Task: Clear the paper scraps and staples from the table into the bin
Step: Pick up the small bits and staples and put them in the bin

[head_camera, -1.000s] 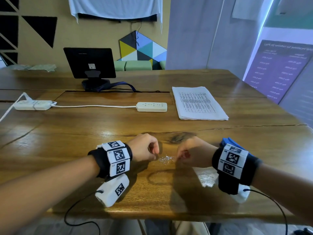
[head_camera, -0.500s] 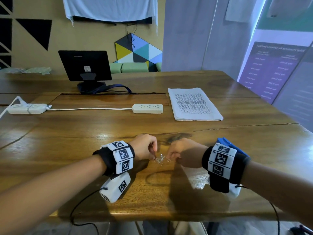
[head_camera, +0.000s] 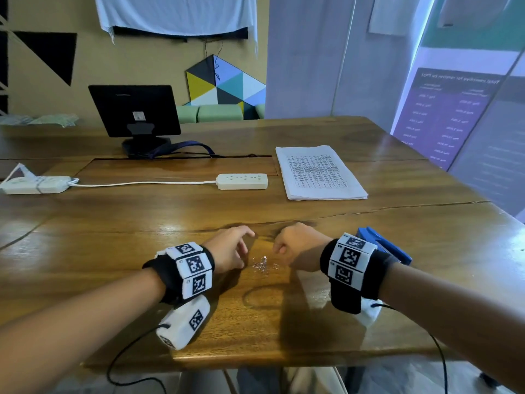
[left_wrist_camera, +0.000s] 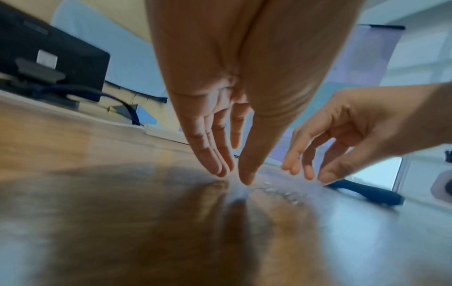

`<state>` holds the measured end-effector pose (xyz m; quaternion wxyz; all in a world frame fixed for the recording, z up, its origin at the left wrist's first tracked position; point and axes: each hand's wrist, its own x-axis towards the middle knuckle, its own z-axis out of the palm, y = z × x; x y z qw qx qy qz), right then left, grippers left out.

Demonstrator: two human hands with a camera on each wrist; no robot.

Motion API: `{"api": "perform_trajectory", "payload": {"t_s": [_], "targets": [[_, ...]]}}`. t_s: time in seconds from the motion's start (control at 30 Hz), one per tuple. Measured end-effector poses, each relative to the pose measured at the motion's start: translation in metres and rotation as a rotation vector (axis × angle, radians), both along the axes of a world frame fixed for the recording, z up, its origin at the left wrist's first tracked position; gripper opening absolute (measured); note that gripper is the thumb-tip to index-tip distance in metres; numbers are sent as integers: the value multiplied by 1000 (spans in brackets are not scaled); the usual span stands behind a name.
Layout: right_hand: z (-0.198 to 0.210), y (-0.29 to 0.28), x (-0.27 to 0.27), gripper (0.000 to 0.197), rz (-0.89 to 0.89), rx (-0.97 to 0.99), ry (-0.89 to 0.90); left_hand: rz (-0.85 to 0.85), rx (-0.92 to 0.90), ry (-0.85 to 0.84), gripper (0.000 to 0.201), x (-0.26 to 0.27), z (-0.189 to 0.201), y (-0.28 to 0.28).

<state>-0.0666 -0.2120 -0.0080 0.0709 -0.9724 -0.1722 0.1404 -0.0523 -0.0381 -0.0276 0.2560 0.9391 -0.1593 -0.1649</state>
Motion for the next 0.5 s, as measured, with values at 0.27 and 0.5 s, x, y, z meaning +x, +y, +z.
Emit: {"api": "perform_trajectory", "payload": {"t_s": [0.27, 0.5], "targets": [[-9, 16, 3, 29, -44, 70, 44, -1, -75, 31, 72, -9, -1, -14], [-12, 4, -1, 64, 179, -89, 32, 36, -39, -71, 79, -11, 5, 6]]}}
